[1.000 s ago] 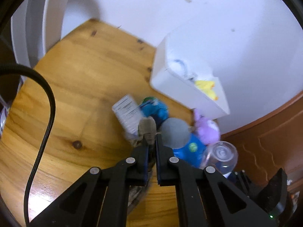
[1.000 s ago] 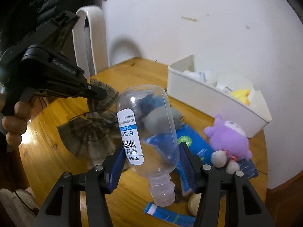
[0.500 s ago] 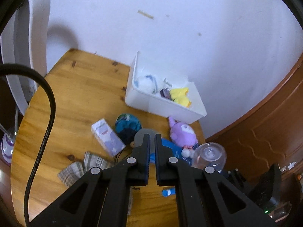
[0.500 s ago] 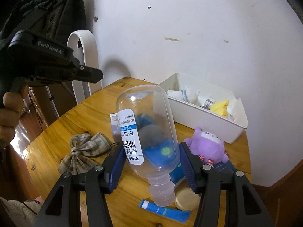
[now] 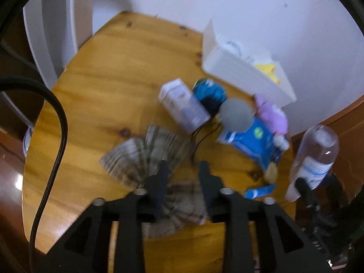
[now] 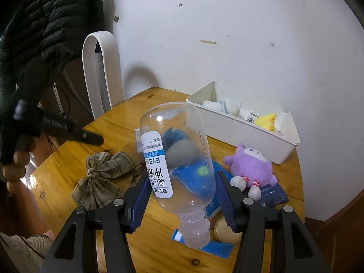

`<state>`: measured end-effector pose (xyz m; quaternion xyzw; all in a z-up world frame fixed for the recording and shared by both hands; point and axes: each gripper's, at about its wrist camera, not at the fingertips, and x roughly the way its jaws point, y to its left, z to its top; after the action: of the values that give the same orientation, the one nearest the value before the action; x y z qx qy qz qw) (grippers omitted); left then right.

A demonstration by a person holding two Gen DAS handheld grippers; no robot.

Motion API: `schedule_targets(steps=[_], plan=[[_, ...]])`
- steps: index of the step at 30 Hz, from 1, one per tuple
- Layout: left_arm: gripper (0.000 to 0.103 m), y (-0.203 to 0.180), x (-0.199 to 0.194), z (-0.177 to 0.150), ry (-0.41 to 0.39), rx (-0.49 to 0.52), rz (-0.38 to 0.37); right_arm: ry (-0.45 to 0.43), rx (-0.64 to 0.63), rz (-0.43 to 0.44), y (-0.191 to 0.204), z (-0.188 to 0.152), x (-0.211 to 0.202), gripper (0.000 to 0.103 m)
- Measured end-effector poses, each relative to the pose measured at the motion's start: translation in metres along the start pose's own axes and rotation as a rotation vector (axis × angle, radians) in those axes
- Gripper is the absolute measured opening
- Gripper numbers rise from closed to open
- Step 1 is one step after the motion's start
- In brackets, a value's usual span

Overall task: Organize objects
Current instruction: 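Lift the plaid bow with left tool while right tool lifts the bottle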

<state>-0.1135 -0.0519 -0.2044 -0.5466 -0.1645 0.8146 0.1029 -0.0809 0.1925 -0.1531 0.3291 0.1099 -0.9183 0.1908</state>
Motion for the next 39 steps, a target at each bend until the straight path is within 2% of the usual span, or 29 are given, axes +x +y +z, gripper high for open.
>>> schedule_targets(steps=[1,5,7,8,14,20,25,27,28,29,31,34,39], plan=[[0.047,0.001,0.003,-0.003,0.007,-0.005,0.017,0.003,-0.001,0.002,0.001,-0.001,0.001,0.057],[0.05,0.0,0.012,-0.01,0.031,0.009,0.07,0.012,-0.005,0.006,0.003,-0.003,0.003,0.057],[0.058,-0.001,0.018,-0.012,0.044,0.009,0.11,0.017,-0.004,0.009,0.004,-0.004,0.004,0.057],[0.059,-0.002,0.021,-0.013,0.05,0.007,0.13,0.019,-0.004,0.01,0.004,-0.004,0.004,0.057],[0.059,0.002,0.038,-0.02,0.1,-0.004,0.23,0.026,-0.001,0.011,0.004,-0.006,0.003,0.057],[0.059,0.014,0.053,-0.024,0.134,-0.052,0.255,0.035,0.002,0.013,0.003,-0.007,0.003,0.057],[0.059,0.014,0.054,-0.024,0.11,-0.043,0.274,0.039,0.006,0.017,0.004,-0.008,0.003,0.057],[0.056,0.013,0.054,-0.025,0.101,-0.031,0.28,0.043,0.008,0.018,0.004,-0.008,0.004,0.057],[0.041,0.013,0.053,-0.025,0.094,-0.023,0.281,0.045,0.009,0.018,0.004,-0.009,0.004,0.057],[0.034,0.011,0.053,-0.027,0.088,-0.007,0.281,0.047,0.012,0.019,0.003,-0.009,0.005,0.057],[0.03,0.012,0.052,-0.028,0.088,0.002,0.274,0.05,0.02,0.022,0.002,-0.009,0.005,0.057],[0.027,0.013,0.048,-0.032,0.078,0.005,0.262,0.052,0.028,0.023,0.0,-0.01,0.004,0.057],[0.027,0.006,0.024,-0.036,0.002,0.043,0.273,0.047,0.042,0.027,-0.001,-0.01,0.001,0.057]])
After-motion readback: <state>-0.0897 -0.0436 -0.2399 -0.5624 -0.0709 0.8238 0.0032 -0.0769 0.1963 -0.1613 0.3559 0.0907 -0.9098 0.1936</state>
